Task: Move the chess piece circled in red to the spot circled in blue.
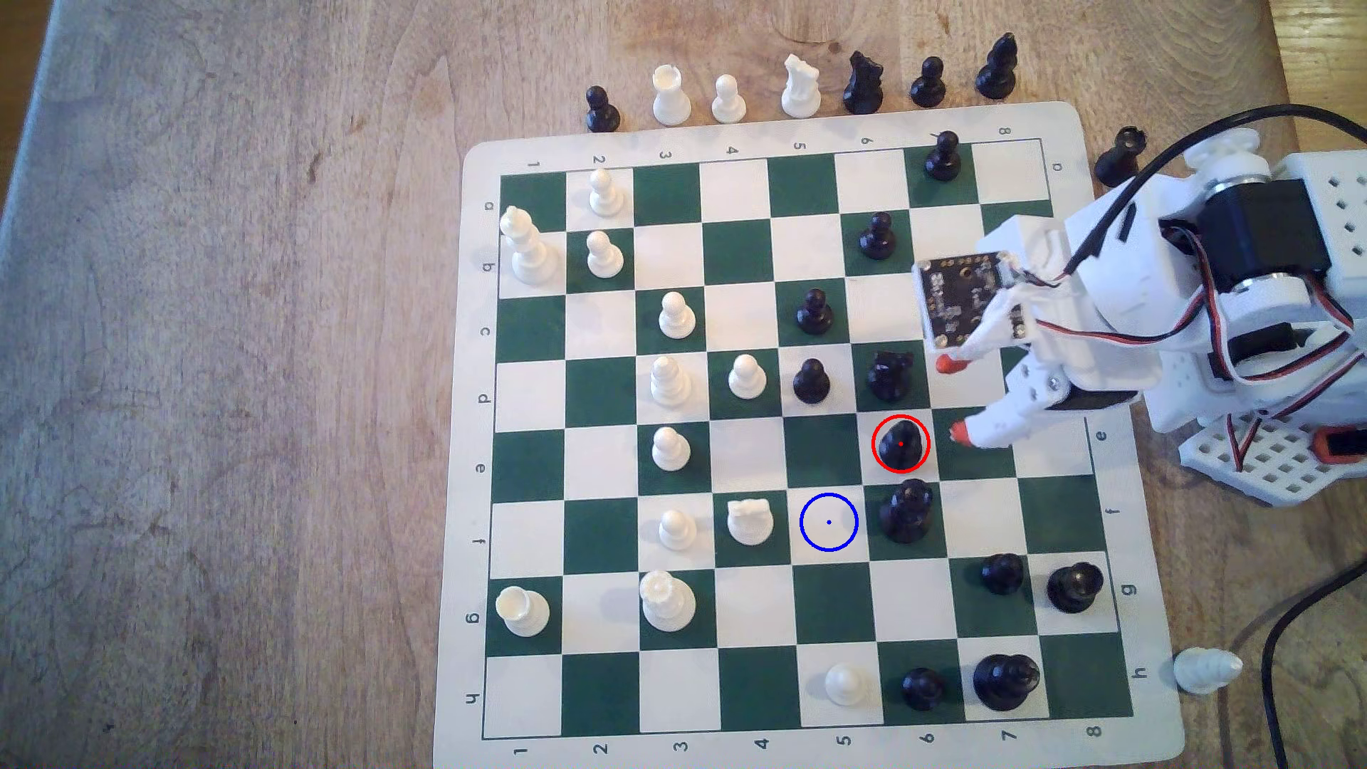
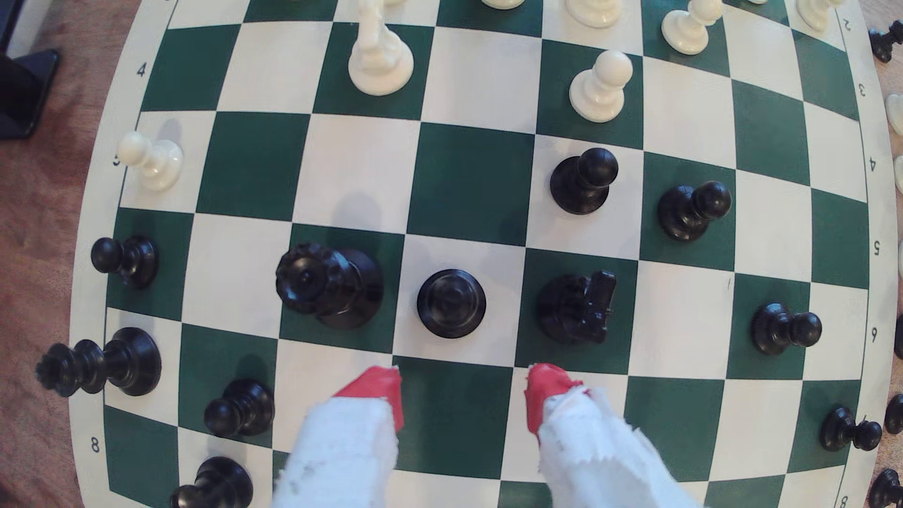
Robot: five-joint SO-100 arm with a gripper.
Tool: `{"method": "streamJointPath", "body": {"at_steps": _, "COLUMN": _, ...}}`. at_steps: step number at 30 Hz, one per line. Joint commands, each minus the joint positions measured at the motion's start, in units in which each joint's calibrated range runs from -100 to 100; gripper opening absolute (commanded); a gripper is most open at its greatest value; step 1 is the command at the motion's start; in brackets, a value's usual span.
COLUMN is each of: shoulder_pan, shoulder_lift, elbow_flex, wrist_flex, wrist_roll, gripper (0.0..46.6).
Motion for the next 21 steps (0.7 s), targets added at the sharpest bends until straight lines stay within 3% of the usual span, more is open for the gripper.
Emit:
{"method": "streamJointPath", "body": {"at_steps": 1, "shoulder_pan": -0.27, "shoulder_lift": 2.96, "elbow_flex": -1.37, "wrist_flex": -3.08, "wrist_roll": 0.20, "gripper": 13.1}}
{"method": "streamJointPath", "body": {"at_steps": 21, "shoulder_pan": -1.84, "shoulder_lift": 17.81, "elbow_flex": -1.37, "wrist_flex": -13.24, "wrist_roll": 0.24, "gripper": 12.7}}
